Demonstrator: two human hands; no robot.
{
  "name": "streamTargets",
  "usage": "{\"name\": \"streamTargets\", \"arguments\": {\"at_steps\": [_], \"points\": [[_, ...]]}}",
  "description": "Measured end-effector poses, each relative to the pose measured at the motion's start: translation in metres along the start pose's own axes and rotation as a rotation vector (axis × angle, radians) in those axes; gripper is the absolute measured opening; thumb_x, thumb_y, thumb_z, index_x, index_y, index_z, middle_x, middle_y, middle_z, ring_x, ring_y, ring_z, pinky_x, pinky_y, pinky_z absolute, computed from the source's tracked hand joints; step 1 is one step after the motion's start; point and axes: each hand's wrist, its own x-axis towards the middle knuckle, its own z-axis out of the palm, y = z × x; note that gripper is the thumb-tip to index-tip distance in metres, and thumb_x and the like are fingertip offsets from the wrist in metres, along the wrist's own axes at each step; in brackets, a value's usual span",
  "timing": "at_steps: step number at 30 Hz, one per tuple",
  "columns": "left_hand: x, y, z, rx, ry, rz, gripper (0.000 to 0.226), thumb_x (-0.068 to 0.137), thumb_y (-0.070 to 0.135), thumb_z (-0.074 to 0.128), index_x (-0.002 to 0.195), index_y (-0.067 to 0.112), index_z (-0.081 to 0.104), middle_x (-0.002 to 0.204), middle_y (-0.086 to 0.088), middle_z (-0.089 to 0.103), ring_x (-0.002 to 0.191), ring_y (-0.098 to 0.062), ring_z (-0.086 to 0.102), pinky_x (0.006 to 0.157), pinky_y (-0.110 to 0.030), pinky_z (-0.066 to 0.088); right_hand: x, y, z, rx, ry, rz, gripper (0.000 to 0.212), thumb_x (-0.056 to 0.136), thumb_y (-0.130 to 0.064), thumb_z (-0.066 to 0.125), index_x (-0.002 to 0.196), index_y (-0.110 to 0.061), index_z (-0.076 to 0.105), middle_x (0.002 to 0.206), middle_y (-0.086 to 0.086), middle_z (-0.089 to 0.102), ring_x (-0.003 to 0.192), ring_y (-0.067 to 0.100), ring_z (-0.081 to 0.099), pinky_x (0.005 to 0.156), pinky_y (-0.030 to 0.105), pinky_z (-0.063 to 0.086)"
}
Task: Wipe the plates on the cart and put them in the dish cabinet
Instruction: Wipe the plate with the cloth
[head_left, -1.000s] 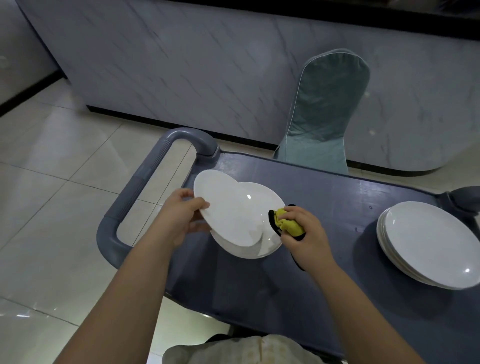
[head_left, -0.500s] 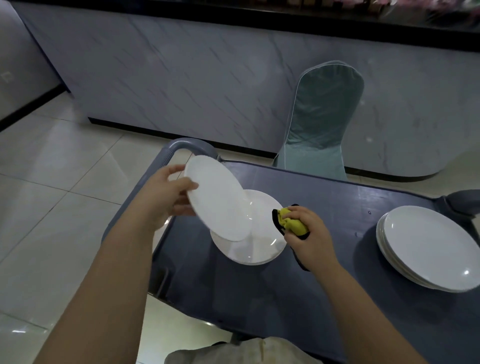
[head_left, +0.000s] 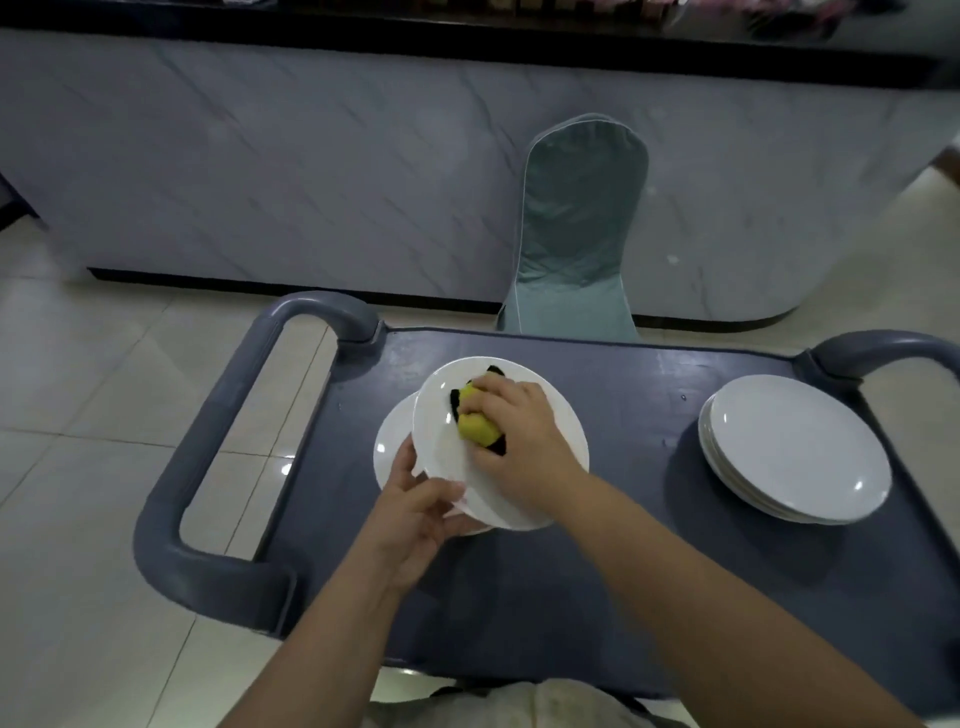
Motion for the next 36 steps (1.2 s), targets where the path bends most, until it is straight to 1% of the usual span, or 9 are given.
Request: {"name": "streamTargets", "arguments": {"at_steps": [4, 6, 9, 12, 19, 22, 26, 33, 36], "points": [[0.013, 0.001, 0.009, 0.015, 0.001, 0.022, 0.074, 0.082, -0.02, 0.045, 0.135, 0.031, 0.049, 0.117, -0.008, 0.068, 0.105, -0.033, 0.065, 0.067, -0.046, 0.059, -0.06, 0.02, -0.027, 0.045, -0.211, -0.202, 0.046, 0.078, -0.023, 0.07, 0.122, -0.03, 0.056, 0.149, -0.011, 0.039, 0.128, 0.019, 0.042, 0.11, 0.031, 0.029], [0.016, -0.003, 0.014, 0.037, 0.0, 0.002, 0.075, 0.077, -0.019, 0.051, 0.133, 0.03, 0.051, 0.113, -0.003, 0.069, 0.102, -0.03, 0.064, 0.064, -0.044, 0.057, -0.09, 0.052, -0.056, 0.043, -0.153, -0.153, 0.043, 0.079, -0.017, 0.071, 0.118, -0.028, 0.059, 0.149, -0.009, 0.041, 0.131, 0.017, 0.043, 0.109, 0.038, 0.034], [0.018, -0.016, 0.029, 0.083, -0.087, -0.057, 0.075, 0.067, -0.013, 0.058, 0.13, 0.027, 0.055, 0.114, -0.007, 0.066, 0.1, -0.031, 0.064, 0.066, -0.049, 0.057, -0.085, 0.081, -0.088, -0.004, 0.114, 0.026, 0.036, 0.079, -0.026, 0.066, 0.115, -0.024, 0.064, 0.143, -0.007, 0.047, 0.127, 0.013, 0.046, 0.105, 0.048, 0.037], [0.021, -0.028, 0.049, 0.097, -0.195, -0.104, 0.071, 0.07, -0.014, 0.059, 0.128, 0.026, 0.055, 0.109, -0.008, 0.068, 0.094, -0.029, 0.067, 0.069, -0.052, 0.056, -0.037, 0.06, -0.079, -0.064, 0.282, 0.165, 0.044, 0.076, -0.02, 0.072, 0.12, -0.018, 0.064, 0.141, -0.005, 0.049, 0.127, 0.017, 0.046, 0.109, 0.042, 0.035], [0.04, -0.028, 0.042, 0.075, -0.233, -0.095, 0.077, 0.065, -0.009, 0.06, 0.133, 0.027, 0.05, 0.115, -0.01, 0.068, 0.099, -0.034, 0.067, 0.07, -0.053, 0.056, -0.11, 0.051, -0.07, 0.037, -0.092, -0.057, 0.047, 0.081, -0.027, 0.07, 0.127, -0.02, 0.061, 0.15, -0.006, 0.042, 0.138, 0.016, 0.04, 0.111, 0.039, 0.036], [0.04, -0.034, 0.049, 0.146, -0.322, -0.126, 0.075, 0.065, -0.008, 0.06, 0.129, 0.031, 0.056, 0.115, -0.005, 0.067, 0.102, -0.03, 0.067, 0.069, -0.052, 0.056, -0.131, 0.084, -0.099, 0.033, 0.054, 0.1, 0.045, 0.078, -0.025, 0.072, 0.122, -0.019, 0.064, 0.147, -0.004, 0.046, 0.135, 0.015, 0.044, 0.107, 0.047, 0.038], [0.041, -0.047, 0.07, 0.172, -0.454, -0.165, 0.078, 0.066, -0.007, 0.065, 0.135, 0.028, 0.052, 0.127, -0.013, 0.059, 0.109, -0.033, 0.062, 0.07, -0.049, 0.056, -0.078, 0.069, -0.099, -0.092, 0.302, 0.221, 0.05, 0.075, -0.024, 0.07, 0.124, -0.022, 0.062, 0.146, -0.008, 0.046, 0.132, 0.007, 0.041, 0.111, 0.038, 0.034], [0.061, -0.043, 0.073, 0.117, -0.421, -0.144, 0.087, 0.055, 0.004, 0.074, 0.136, 0.022, 0.048, 0.131, -0.015, 0.058, 0.111, -0.038, 0.062, 0.076, -0.057, 0.056, -0.143, 0.065, -0.092, -0.026, 0.052, 0.028, 0.044, 0.078, -0.018, 0.075, 0.12, -0.013, 0.066, 0.146, -0.002, 0.047, 0.134, 0.017, 0.044, 0.108, 0.041, 0.039], [0.058, -0.057, 0.085, 0.185, -0.445, -0.178, 0.087, 0.053, 0.006, 0.076, 0.134, 0.027, 0.051, 0.128, -0.008, 0.061, 0.111, -0.032, 0.062, 0.073, -0.058, 0.056, -0.148, 0.099, -0.117, -0.075, 0.218, 0.204, 0.043, 0.076, -0.024, 0.069, 0.119, -0.016, 0.066, 0.144, -0.003, 0.048, 0.131, 0.007, 0.043, 0.106, 0.044, 0.037]]}}
